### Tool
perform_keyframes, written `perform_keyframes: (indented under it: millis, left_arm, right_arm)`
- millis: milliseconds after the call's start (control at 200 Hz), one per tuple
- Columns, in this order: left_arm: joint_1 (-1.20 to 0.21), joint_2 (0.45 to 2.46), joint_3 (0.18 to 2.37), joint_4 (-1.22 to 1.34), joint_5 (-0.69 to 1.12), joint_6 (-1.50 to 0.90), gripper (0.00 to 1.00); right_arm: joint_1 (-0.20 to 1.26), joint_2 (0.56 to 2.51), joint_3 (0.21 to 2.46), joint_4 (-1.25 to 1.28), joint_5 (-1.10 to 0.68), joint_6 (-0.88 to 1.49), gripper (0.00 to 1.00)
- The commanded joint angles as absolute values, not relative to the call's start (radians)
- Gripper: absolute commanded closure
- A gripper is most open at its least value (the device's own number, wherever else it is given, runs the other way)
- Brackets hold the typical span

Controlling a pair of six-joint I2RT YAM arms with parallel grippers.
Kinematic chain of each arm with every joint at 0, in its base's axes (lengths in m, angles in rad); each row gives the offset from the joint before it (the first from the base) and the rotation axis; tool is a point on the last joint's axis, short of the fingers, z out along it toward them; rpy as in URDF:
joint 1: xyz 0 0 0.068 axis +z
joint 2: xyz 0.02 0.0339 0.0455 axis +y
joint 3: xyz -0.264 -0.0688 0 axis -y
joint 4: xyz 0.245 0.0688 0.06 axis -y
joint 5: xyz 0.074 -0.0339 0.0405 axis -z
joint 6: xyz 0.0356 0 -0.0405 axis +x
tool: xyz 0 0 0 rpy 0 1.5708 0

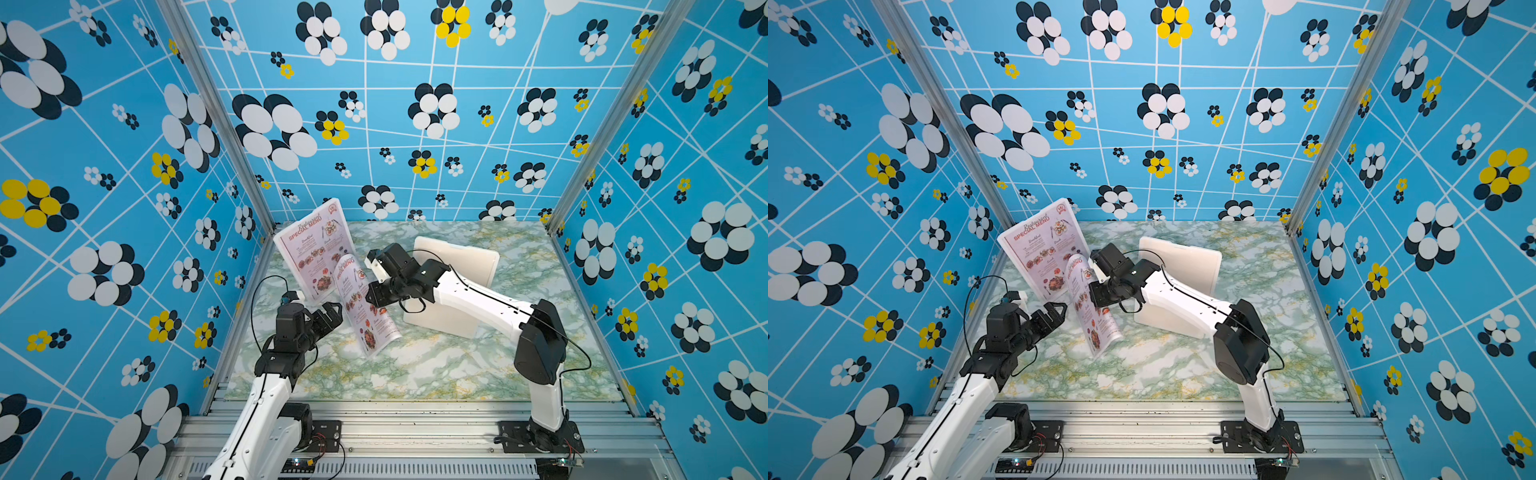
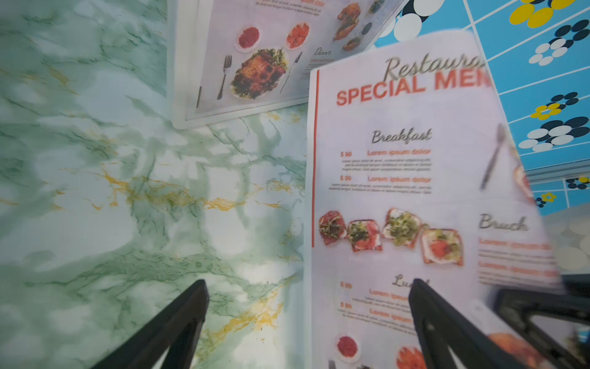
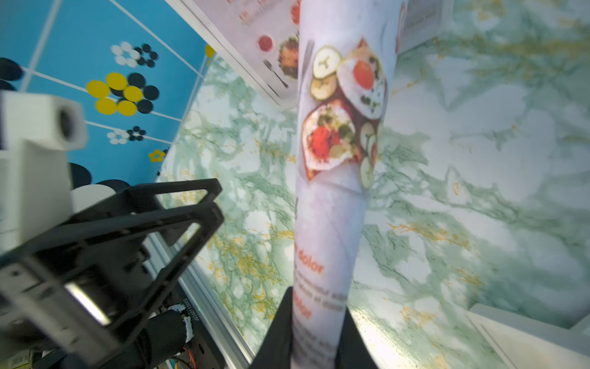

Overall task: Insert the menus into the narrow rack
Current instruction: Pick up the menu from the center of the board.

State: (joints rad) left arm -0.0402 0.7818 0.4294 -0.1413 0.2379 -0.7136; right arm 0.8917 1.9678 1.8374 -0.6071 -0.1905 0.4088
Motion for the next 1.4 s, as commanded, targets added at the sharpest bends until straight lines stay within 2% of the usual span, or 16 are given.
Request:
perform_keyframes:
  millis: [0, 200, 330, 555, 725, 849, 1114, 1394]
  left_arm:
    - [-0.034, 0.782, 0.423, -0.069, 0.308, -0.695, 0.01]
    - [-0.061, 0.844, 0.438, 0.083, 0.387, -0.698, 0.01]
    - [-0.146, 0.928, 0.486, 0.201, 0.410, -0.680, 0.01]
    - [-0.355, 1.119, 0.717, 0.224, 0.405, -0.506, 0.01]
    - [-0.364, 1.277, 0.861, 0.308, 0.522, -0.468, 0.01]
    - [-0.365, 1.438, 1.047, 0.294, 0.638, -0.396, 0.01]
    - [-0.363, 1.727, 1.501, 0.281, 0.867, -0.350, 0.00]
    - [-0.388, 1.938, 1.813, 0.257, 1.025, -0.343, 0.01]
  right_arm:
    - [0.848, 1.894, 1.899, -0.703, -0.206, 0.327, 0.79]
    - [0.707, 1.773, 1.940, -0.747, -0.171, 0.287, 0.80]
    - [0.609, 1.685, 1.929, -0.745, -0.176, 0.216, 0.81]
    - [0.434, 1.554, 1.928, -0.733, -0.265, 0.108, 0.82]
    - [0.354, 1.511, 1.991, -0.773, -0.400, 0.010, 0.82]
    - [0.314, 1.489, 2.005, -0.756, -0.467, -0.029, 0.82]
    - [0.252, 1.601, 2.172, -0.783, -0.580, -0.030, 0.83]
    - [0.209, 1.728, 2.329, -0.799, -0.675, 0.001, 0.83]
